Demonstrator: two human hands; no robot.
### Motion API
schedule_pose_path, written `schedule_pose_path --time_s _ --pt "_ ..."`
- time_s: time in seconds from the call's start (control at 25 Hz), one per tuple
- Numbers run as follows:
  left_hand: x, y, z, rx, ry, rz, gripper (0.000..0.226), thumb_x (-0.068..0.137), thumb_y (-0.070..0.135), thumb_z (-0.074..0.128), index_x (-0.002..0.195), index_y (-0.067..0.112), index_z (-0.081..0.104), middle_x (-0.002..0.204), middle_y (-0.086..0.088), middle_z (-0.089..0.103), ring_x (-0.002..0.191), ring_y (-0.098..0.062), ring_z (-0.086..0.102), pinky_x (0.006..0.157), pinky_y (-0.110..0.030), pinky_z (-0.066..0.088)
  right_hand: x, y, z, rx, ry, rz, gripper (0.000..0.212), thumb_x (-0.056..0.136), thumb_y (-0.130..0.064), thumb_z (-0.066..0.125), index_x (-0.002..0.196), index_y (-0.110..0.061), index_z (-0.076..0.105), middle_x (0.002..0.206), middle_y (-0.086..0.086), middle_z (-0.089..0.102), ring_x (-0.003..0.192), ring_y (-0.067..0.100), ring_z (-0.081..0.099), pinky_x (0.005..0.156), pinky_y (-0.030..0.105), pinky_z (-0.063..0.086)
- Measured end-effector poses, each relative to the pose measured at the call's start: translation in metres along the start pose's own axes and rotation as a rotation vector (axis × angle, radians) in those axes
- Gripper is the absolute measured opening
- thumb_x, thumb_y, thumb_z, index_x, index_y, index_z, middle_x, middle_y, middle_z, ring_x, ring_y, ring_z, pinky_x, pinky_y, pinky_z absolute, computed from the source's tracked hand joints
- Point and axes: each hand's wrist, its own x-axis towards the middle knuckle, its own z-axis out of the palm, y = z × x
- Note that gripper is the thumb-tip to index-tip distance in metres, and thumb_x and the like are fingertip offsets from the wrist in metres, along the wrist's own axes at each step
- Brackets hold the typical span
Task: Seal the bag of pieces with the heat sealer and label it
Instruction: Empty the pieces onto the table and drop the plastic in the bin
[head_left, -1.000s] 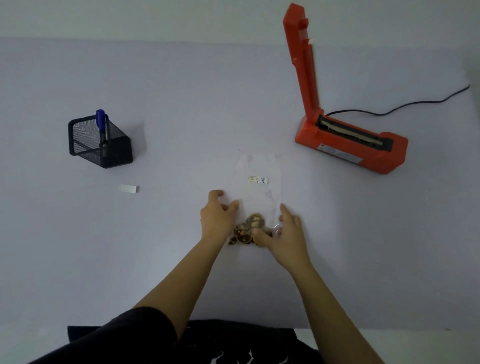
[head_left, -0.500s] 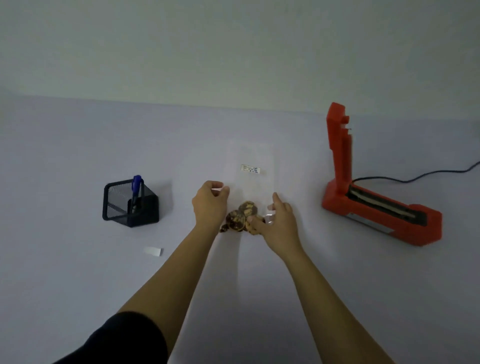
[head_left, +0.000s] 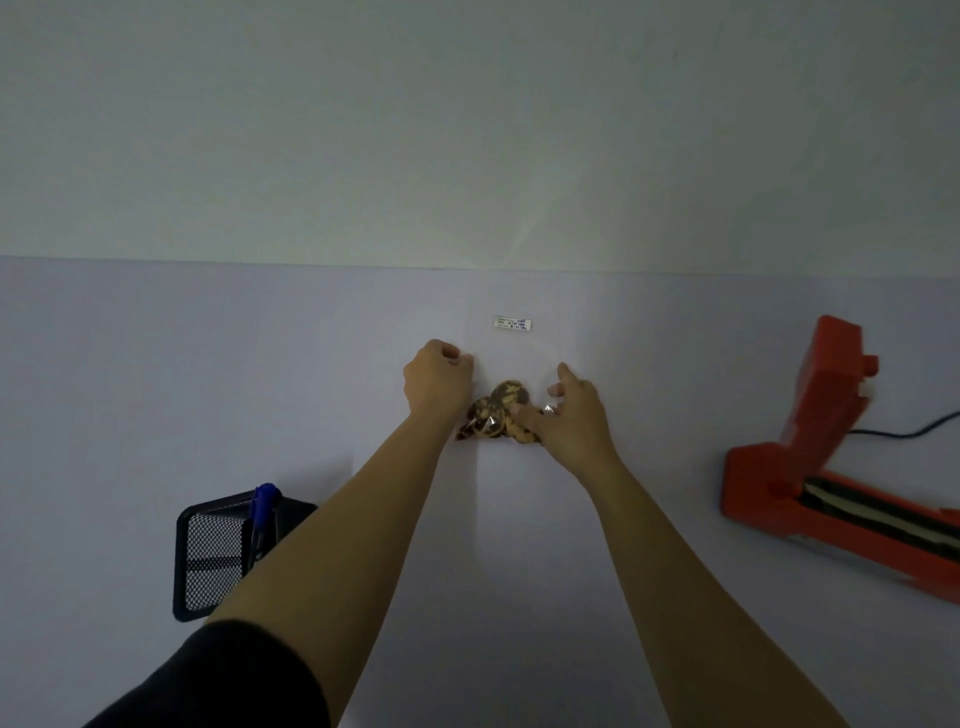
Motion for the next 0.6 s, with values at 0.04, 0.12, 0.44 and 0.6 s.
schedule_pose_path --time_s 0.04,0.12,0.44,0.6 --pt "0.003 -0.001 0.001 0.003 0.003 0.005 0.018 0.087 0.023 0.058 0.1 0.011 0.061 0.102 -0.007 0.066 0.086 -0.028 0.065 0.082 -0.042 0.055 0.003 0.0 0.0 -0.006 0.002 -0.002 0.085 0.079 -0.023 0.073 0.146 -0.007 0.022 0.126 0.012 0.043 0.107 0.018 0.045 0.086 0.023 0.036" --pt "0.008 0.001 0.002 0.008 0.002 0.022 0.018 0.088 0.023 0.058 0.101 0.011 0.06 0.102 -0.008 0.066 0.084 -0.028 0.065 0.08 -0.04 0.055 0.008 0.0 0.001 -0.011 0.002 -0.004 0.084 0.08 -0.023 0.072 0.146 -0.007 0.022 0.127 0.012 0.042 0.107 0.018 0.045 0.085 0.022 0.036" --pt "-0.034 0.012 -0.031 0.335 0.027 0.232 0.042 0.094 0.031 0.049 0.121 0.0 0.05 0.116 -0.017 0.057 0.107 -0.03 0.052 0.077 -0.028 0.032 -0.013 -0.002 -0.002 -0.334 0.17 -0.117 0.072 0.086 -0.039 0.061 0.143 -0.009 0.029 0.137 0.014 0.038 0.127 0.031 0.033 0.099 0.041 0.037" --pt "-0.1 -0.001 -0.091 0.365 0.201 0.372 0.049 0.093 0.025 0.051 0.135 0.004 0.041 0.134 -0.016 0.046 0.122 -0.029 0.042 0.093 -0.032 0.036 -0.071 -0.002 0.039 -0.425 0.134 -0.38 0.054 0.092 -0.028 0.052 0.139 -0.007 0.036 0.141 0.014 0.04 0.13 0.03 0.036 0.106 0.039 0.033"
